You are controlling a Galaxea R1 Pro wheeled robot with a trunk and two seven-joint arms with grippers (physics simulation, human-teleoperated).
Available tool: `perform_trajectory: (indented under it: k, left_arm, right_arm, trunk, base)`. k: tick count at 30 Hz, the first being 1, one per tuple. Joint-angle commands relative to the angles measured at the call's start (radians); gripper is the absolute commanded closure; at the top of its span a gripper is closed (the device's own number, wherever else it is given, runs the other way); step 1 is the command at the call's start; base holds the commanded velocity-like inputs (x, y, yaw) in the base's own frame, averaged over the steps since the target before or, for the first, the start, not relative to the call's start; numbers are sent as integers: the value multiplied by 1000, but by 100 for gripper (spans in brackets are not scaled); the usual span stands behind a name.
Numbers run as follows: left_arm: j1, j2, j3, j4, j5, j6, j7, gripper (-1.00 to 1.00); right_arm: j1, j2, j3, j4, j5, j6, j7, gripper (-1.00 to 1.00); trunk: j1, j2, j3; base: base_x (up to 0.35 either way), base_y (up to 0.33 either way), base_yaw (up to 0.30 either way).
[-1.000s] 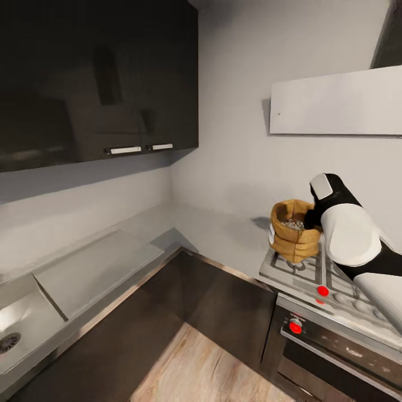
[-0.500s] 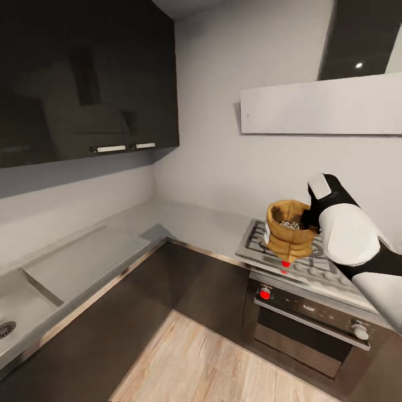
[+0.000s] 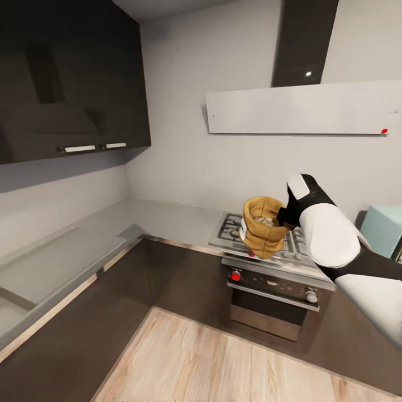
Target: In the kitchen, take the popcorn bag from the countertop, put it into the microwave, and heat it until the popcorn is cooked so the cooked popcorn ends up inside the bag.
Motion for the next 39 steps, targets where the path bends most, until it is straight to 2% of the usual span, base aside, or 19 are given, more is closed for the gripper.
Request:
perform_trajectory:
  k: [1, 12, 18, 19, 21, 25, 29, 39]
  left_arm:
    - [8, -1, 3, -2, 1, -1, -1, -100]
    - [15, -15, 0, -2, -4, -4, 1, -100]
    - [15, -19, -1, -2, -5, -7, 5, -100]
    - [15, -25, -1, -2, -6, -7, 8, -100]
    - [15, -26, -1, -2, -6, -7, 8, -100]
    - [14, -26, -1, -2, -6, -7, 8, -100]
    - [14, -27, -3, -2, -6, -7, 8, -100]
    - [12, -27, -3, -2, -6, -7, 8, -100]
  right_arm:
    - [0, 6, -4, -2, 5, 5, -5, 100]
    - [2, 8, 4, 0, 7, 5, -5, 100]
    - [23, 9, 13, 17, 8, 5, 7, 100]
    - [26, 8, 28, 36, 8, 5, 31, 100]
    - [29, 7, 32, 37, 8, 5, 49, 100]
    - [32, 4, 49, 43, 10, 5, 59, 100]
    - [33, -3, 50, 70, 10, 5, 60, 100]
    - [51, -3, 51, 75, 10, 5, 75, 100]
  trunk:
    - [0, -1, 0]
    - [0, -1, 0]
    - [0, -1, 0]
    - [0, -1, 0]
    - [0, -1, 0]
    - [0, -1, -1]
    - [0, -1, -5]
    - [0, -1, -14]
  base:
    - [-319, 0, -299]
    - [-341, 0, -290]
    - [-344, -14, -31]
    - [-332, -144, 0]
    - [-328, -153, 0]
    - [-326, -159, -86]
    - [-325, -161, -221]
    - [-322, -163, -241]
